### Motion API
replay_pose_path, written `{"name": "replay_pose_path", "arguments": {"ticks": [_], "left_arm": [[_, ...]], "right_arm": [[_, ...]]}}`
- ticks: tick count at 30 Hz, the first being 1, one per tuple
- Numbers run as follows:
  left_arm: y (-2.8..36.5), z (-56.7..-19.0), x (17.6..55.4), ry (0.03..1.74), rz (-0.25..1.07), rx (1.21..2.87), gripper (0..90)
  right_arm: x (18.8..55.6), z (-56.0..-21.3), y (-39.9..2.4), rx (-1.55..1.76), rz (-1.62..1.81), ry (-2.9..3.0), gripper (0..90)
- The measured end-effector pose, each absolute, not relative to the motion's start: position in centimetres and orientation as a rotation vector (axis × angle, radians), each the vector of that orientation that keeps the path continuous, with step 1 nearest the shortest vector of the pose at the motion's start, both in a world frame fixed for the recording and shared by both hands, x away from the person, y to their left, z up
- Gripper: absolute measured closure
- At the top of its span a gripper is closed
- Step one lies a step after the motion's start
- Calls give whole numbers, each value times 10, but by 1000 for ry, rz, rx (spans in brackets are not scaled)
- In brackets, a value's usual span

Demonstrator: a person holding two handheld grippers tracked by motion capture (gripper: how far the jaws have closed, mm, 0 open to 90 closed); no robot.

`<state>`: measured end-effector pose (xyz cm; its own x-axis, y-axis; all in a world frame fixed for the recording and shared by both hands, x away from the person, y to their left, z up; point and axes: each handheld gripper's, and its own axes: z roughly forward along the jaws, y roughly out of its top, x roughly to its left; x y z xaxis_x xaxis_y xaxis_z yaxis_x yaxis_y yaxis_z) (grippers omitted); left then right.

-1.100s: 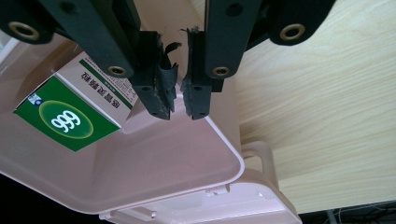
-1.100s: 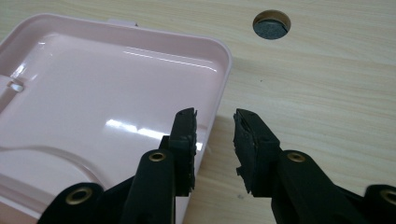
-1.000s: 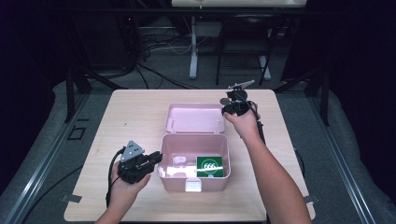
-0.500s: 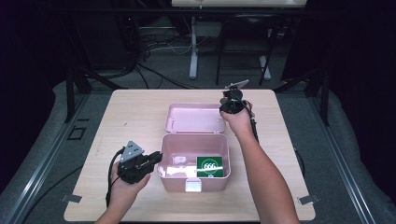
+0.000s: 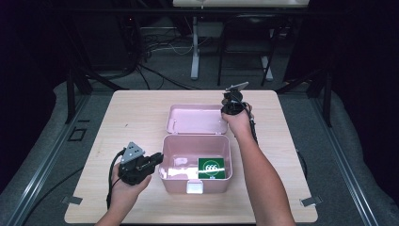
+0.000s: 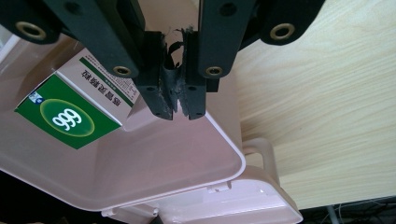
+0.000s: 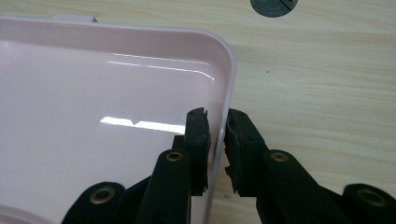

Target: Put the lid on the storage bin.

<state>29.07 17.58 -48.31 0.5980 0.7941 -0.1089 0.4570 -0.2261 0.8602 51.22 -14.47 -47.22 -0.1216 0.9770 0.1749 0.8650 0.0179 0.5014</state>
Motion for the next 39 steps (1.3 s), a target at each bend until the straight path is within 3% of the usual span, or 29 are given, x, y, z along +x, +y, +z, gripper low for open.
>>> {"name": "replay_pose_path", "arguments": {"ticks": [14, 39], "left_arm": [[176, -483, 290, 1006, 443, 1871, 832], [176, -483, 290, 1008, 443, 1871, 832]], "right_arm": [[515, -473, -146, 1955, 752, 2039, 847], [506, -451, -144, 1864, 825, 1988, 868]]}}
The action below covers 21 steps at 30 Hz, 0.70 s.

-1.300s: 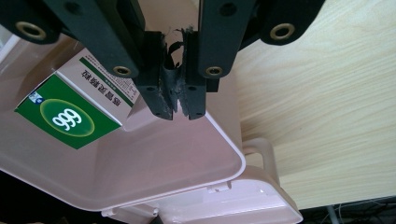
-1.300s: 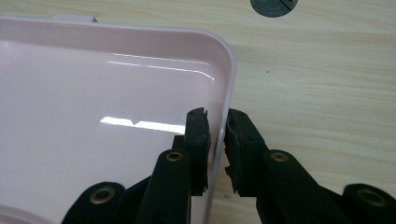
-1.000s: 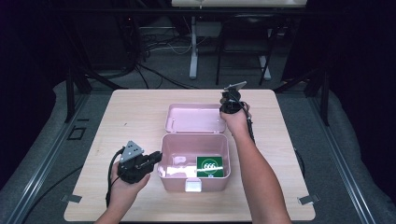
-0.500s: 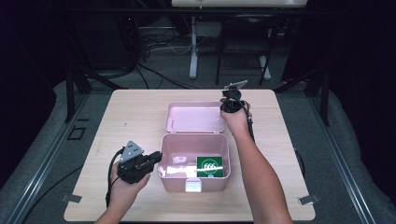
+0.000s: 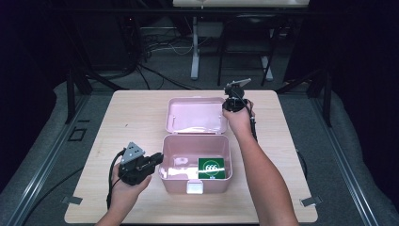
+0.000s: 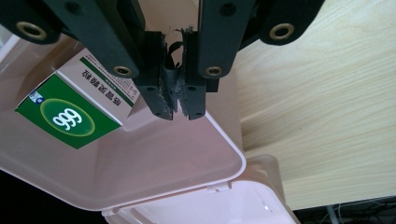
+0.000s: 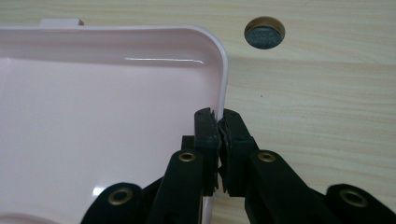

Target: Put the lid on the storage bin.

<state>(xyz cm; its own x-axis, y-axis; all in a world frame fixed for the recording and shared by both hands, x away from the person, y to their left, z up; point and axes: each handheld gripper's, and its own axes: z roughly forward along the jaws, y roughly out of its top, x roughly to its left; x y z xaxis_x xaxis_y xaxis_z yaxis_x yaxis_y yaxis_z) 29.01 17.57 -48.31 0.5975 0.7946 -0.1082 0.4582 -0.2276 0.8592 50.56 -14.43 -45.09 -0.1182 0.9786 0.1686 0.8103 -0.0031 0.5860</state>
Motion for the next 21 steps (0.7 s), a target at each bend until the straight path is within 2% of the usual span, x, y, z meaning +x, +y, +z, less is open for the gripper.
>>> {"name": "replay_pose_path", "arguments": {"ticks": [21], "left_arm": [[175, -483, 290, 1010, 449, 1868, 841]], "right_arm": [[480, -414, -147, 1732, 973, 1939, 874]]}}
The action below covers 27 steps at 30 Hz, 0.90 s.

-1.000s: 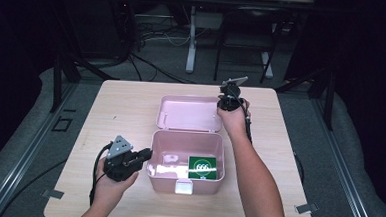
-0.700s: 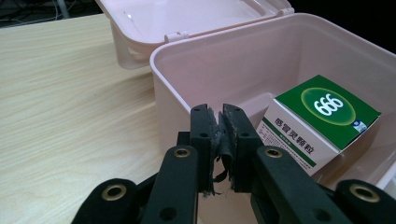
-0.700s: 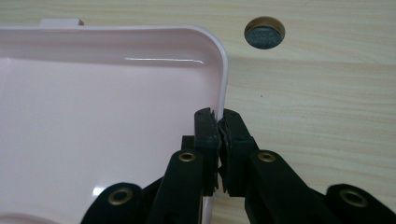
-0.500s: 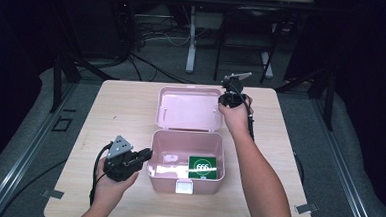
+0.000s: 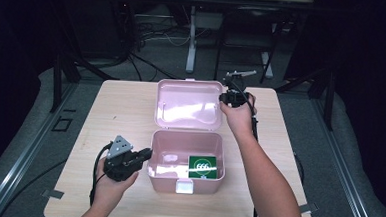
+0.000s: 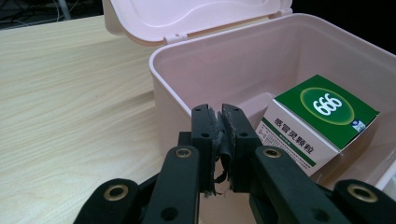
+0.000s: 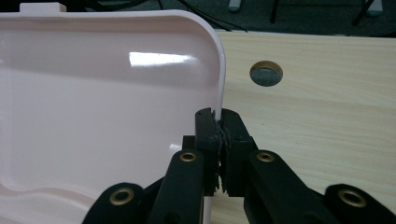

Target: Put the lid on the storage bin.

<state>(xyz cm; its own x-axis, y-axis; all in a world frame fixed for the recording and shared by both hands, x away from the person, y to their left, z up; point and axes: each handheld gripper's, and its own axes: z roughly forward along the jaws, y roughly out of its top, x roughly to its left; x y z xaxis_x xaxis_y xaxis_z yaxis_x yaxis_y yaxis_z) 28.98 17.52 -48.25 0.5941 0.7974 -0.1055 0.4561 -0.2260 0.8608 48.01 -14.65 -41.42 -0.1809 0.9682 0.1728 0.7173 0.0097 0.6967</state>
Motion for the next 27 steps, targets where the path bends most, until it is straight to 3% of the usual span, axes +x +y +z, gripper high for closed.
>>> {"name": "replay_pose_path", "arguments": {"ticks": [27], "left_arm": [[175, -483, 289, 1013, 458, 1856, 843]], "right_arm": [[424, -393, -156, 1495, 1153, 1884, 868]]}}
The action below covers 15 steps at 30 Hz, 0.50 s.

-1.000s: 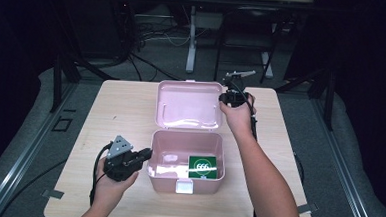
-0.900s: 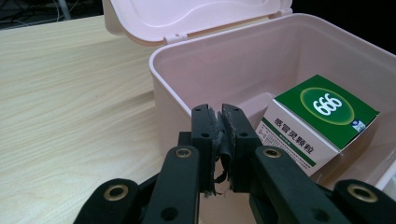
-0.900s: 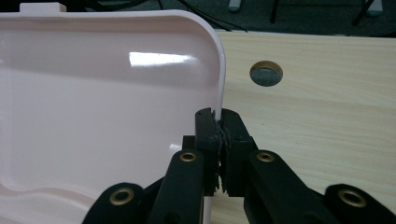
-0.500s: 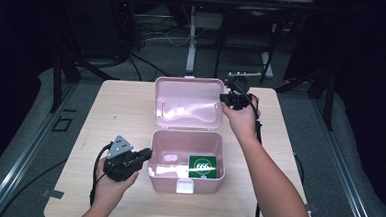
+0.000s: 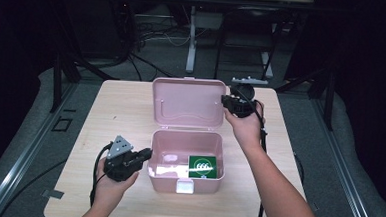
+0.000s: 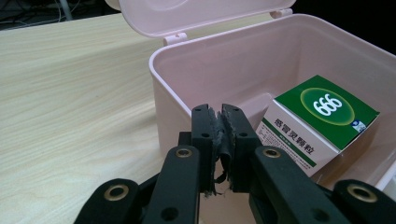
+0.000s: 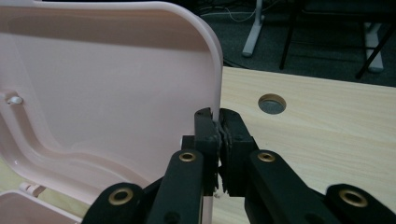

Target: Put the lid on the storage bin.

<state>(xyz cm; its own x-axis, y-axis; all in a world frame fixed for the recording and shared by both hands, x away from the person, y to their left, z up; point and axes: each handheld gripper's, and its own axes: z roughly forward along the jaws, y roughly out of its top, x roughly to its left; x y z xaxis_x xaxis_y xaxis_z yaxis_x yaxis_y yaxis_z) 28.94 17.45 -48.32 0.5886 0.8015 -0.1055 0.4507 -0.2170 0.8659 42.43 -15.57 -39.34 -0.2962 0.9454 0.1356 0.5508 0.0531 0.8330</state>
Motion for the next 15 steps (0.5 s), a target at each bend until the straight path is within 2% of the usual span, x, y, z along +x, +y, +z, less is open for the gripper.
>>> {"name": "replay_pose_path", "arguments": {"ticks": [15], "left_arm": [[175, -483, 289, 1015, 459, 1854, 843]], "right_arm": [[392, -392, -160, 1411, 1228, 1858, 865]]}}
